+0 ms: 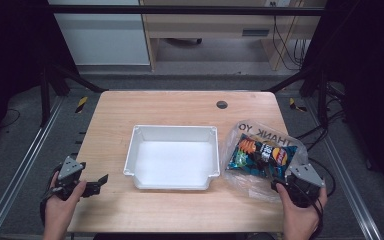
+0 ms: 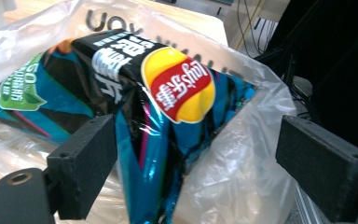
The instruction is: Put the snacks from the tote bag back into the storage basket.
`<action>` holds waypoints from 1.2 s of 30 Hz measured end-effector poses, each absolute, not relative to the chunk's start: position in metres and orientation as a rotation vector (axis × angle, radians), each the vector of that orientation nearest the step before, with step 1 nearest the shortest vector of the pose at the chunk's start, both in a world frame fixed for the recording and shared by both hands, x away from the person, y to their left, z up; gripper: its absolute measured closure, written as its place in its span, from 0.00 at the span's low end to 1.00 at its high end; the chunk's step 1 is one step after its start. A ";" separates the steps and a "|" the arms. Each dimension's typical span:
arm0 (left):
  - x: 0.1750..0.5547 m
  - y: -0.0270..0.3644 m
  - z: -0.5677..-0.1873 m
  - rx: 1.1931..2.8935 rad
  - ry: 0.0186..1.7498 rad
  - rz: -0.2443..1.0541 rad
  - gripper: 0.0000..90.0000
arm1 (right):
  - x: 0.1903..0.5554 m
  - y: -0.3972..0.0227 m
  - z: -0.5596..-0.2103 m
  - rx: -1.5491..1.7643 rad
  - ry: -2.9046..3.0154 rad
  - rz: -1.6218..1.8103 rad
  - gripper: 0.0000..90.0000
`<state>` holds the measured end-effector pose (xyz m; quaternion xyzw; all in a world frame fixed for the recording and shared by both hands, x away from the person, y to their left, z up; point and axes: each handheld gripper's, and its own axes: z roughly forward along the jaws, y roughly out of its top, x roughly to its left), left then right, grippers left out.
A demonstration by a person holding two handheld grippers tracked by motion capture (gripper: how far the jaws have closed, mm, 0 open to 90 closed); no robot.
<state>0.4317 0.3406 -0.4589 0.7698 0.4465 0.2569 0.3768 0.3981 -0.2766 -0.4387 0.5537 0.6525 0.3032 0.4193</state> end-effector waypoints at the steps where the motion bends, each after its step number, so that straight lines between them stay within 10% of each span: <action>1: 0.432 0.339 -0.459 1.974 1.140 0.663 0.05 | 0.399 -0.275 -0.439 1.384 1.643 0.761 0.14; 36: 0.426 0.333 -0.459 1.942 1.089 0.600 0.04 | 0.460 -0.232 -0.394 0.921 2.292 0.547 0.11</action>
